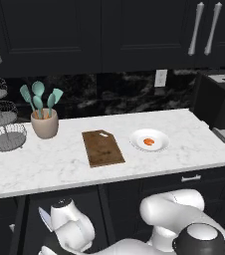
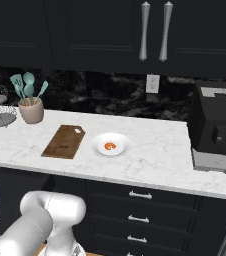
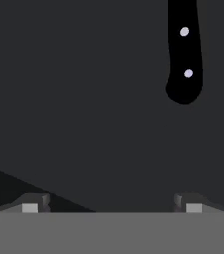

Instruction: Pick up the knife from the drawer and place it on the cutting board. Then place the meat from the plate to the cutting board.

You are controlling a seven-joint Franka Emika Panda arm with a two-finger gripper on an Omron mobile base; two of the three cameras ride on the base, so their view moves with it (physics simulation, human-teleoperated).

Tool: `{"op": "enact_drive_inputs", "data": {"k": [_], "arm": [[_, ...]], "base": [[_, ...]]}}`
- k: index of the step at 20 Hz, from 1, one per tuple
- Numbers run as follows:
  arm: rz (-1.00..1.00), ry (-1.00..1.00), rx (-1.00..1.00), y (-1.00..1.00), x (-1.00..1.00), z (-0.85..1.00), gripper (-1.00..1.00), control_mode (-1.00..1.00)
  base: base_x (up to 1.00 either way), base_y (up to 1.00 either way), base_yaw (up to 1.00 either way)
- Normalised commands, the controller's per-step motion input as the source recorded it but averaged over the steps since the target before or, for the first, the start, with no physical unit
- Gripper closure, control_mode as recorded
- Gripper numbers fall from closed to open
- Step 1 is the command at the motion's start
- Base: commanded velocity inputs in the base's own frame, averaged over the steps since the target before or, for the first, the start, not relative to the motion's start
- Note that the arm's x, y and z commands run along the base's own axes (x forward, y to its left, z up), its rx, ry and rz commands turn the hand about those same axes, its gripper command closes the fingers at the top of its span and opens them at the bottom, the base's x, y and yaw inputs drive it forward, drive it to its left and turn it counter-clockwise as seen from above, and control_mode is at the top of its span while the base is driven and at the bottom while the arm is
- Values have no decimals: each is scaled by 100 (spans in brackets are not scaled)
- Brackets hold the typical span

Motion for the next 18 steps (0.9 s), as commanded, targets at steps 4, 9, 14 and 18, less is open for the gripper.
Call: {"op": "enact_drive_inputs", "data": {"k": [4, 9, 14, 18], "arm": [[19, -5, 0, -49, 25, 7, -100, -100], [4, 0, 0, -1, 65, 19, -100, -100], [2, -4, 1, 0, 69, 0, -100, -100], [4, -4, 0, 6, 62, 0, -100, -100]], "base": [[0, 0, 0], [0, 0, 0], [0, 0, 0], [0, 0, 0]]}}
